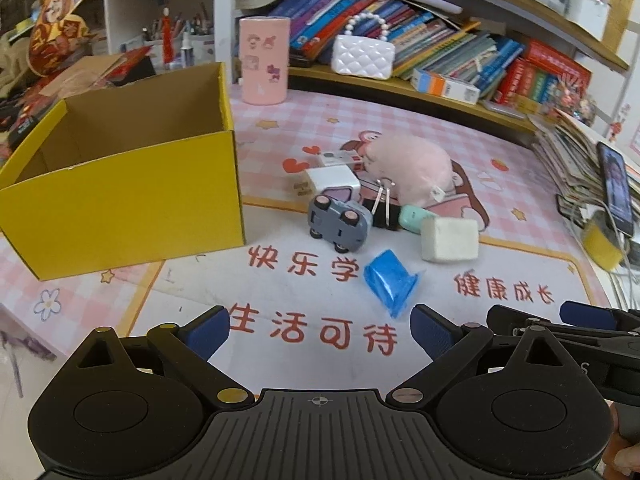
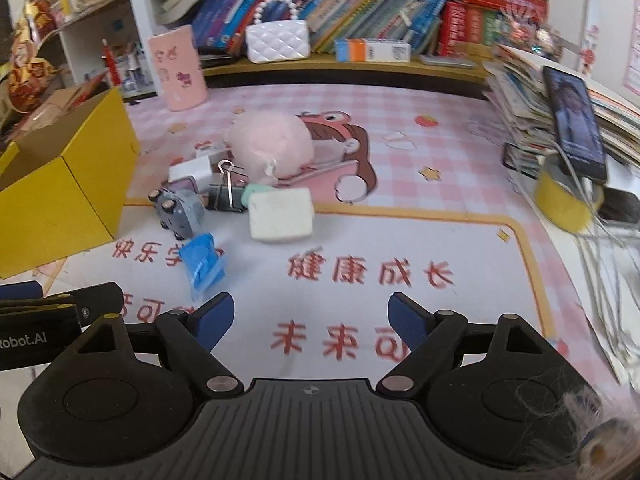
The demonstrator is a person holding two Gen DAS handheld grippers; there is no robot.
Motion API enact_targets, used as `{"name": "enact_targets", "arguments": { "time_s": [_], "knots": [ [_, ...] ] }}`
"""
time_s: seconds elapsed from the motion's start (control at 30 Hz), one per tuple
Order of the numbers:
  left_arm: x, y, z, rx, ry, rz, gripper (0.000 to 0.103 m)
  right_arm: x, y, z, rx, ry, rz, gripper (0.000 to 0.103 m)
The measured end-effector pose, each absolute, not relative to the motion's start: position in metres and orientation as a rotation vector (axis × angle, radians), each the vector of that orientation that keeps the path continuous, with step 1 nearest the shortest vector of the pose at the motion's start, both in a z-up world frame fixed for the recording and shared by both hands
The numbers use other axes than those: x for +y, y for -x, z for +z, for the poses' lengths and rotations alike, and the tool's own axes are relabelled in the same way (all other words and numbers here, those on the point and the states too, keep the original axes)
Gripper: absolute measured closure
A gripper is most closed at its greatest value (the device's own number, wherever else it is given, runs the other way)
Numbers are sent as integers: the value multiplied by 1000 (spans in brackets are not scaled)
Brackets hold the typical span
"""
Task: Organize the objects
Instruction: 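Grasp the blue plastic piece with the left tool while the right tool grasps the white eraser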
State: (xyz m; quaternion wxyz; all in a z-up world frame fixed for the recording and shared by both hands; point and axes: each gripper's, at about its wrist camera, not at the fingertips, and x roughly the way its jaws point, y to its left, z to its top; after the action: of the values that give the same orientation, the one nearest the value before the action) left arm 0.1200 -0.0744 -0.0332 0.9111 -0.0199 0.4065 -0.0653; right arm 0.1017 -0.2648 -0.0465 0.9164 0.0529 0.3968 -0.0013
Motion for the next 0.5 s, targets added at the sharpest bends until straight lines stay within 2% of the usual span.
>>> {"name": "enact_targets", "arguments": {
  "time_s": [0.5],
  "knots": [
    [-79,-135,-28,848,56,7,5,-265,-170,-62,798,-91,114,20]
  ]
}}
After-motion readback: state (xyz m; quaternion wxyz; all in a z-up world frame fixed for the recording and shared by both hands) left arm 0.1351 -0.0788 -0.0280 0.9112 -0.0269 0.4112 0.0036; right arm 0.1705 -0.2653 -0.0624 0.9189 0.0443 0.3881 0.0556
